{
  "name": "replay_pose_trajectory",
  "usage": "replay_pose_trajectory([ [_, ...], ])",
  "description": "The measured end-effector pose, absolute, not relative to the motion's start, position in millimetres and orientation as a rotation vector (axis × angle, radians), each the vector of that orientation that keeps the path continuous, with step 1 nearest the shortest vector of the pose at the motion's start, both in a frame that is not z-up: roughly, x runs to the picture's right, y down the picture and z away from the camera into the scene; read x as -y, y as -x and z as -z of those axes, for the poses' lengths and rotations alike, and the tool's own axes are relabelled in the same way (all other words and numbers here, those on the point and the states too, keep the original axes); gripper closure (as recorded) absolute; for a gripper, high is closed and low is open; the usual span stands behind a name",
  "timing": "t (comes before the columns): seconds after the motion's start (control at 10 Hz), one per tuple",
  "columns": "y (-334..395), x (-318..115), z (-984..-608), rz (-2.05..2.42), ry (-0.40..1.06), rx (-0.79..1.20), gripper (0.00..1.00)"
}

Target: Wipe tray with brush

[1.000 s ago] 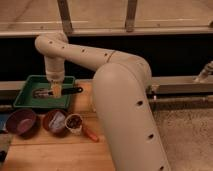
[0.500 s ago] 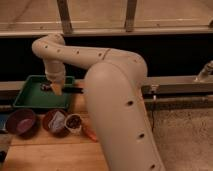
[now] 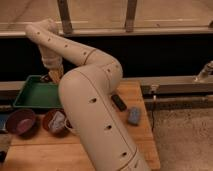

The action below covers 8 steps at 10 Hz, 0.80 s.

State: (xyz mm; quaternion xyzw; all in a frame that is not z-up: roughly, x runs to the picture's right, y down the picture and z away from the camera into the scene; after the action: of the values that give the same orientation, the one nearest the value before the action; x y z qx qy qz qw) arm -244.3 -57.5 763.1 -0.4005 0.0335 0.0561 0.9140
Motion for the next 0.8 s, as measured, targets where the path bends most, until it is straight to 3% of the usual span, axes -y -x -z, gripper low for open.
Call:
replay_pose_trajectory([
  [0.1,245.7,60.0,-762.0,-0.119,0.821,-0.064,1.00],
  [0.3,252.7,-15.3,-777.5,-0.082,0.811,-0.044,1.00],
  [0.4,226.4,-3.6,-784.8,-0.112,0.789,-0.051,1.00],
  [0.8,236.1,-21.4,-797.7,-0.074,0.770,-0.020,1.00],
])
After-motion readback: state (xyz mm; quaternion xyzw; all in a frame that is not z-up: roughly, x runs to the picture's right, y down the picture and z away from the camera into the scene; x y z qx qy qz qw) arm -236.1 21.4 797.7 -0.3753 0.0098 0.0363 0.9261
